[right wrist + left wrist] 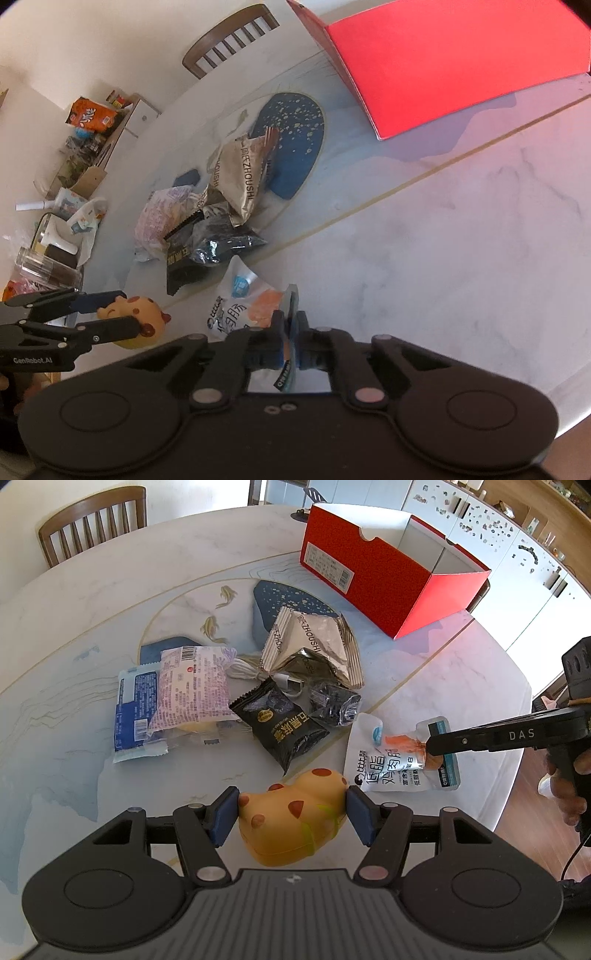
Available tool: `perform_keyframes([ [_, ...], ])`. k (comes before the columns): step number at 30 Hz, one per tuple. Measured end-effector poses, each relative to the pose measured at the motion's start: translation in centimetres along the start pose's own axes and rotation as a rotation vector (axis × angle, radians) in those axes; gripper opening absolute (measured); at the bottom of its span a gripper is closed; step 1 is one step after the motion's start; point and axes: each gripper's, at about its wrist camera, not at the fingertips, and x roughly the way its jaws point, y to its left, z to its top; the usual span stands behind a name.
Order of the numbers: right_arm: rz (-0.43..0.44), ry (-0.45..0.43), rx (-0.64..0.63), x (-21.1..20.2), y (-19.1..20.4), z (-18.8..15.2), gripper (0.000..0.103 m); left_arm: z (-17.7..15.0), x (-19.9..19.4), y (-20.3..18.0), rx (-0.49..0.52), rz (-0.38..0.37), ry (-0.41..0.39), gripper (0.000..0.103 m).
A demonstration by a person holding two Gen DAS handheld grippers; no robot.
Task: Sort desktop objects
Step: 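Lift the cheese toy with the left tool while the right tool lifts the sausage pouch, then carry the cheese toy and sausage pouch with both tools over the red shoebox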
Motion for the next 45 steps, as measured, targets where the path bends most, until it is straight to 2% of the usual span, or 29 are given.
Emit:
perform_keyframes([
  [5, 0.008, -0.04, 0.027, -1.1, 0.6, 0.0, 0.0, 0.2, 0.1, -0.1, 0.002, -0.006, -0.002, 0.062],
  [10, -0.026, -0.085, 0.027, -2.3, 1.0, 0.2, 0.0, 0.6, -0.1, -0.2, 0.005, -0.015, -0.011, 0.062],
  [27, -0.006, -0.239, 0.075, -7.6, 1.2, 2.0, 0.0, 3.2, -1.8, -2.7, 0.055, -0.068, -0.074, 0.062],
  [45, -0.002, -0.421, 0.08, -13.2, 0.9, 6.4, 0.0, 8.2, -3.9, -5.5, 0.106, -0.102, -0.166, 0.062],
])
